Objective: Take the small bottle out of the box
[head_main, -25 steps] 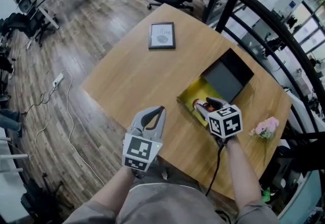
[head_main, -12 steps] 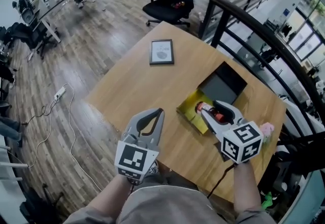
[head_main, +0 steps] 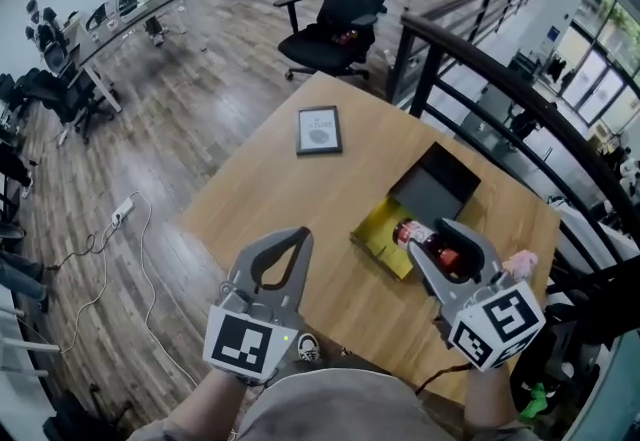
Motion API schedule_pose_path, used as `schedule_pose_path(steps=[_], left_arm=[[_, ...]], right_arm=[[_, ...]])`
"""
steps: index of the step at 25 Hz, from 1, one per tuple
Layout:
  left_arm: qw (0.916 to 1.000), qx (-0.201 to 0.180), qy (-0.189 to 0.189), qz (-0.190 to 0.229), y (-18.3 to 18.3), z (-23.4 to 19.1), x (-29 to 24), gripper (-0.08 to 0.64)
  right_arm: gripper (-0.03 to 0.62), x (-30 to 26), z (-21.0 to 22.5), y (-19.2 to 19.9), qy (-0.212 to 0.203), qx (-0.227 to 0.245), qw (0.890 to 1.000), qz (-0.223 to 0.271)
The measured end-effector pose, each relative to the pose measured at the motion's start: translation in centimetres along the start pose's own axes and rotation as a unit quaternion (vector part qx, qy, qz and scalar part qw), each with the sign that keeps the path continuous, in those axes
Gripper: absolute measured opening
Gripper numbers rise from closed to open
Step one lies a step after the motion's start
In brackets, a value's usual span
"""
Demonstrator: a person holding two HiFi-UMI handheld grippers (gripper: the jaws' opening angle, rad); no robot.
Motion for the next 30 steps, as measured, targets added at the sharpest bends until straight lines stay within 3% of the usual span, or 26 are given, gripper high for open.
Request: schedule_pose_path(steps=[4,9,30], left_arm=[[0.9997,0.017,0.015,0.008,-1.3,-0.1,1.4,0.0],[0.9997,-0.006,0.022,0.003,-1.6,0.3,2.0,0.0],[0.9995,-0.002,0.032,0.005,-1.3,1.5,2.0,0.0]], right_arm=[[0.199,1.6,-1.1,-0.3,0.007,0.001,1.0,0.007],[0.199,2.6,-1.7,0.3,0.012,0.005,1.0,0.0],[0.199,2.7,-1.6,2.0,0.008,-0.004,1.0,-0.017]])
Point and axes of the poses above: the fingertips, and each gripper's own axes: x backward along the fingers, z to its right, y out of its underside, the point moved 2 cm from there along x, backward along the fingers, and after that the axes turned 13 degrees about -x, right-handed, at the moved point
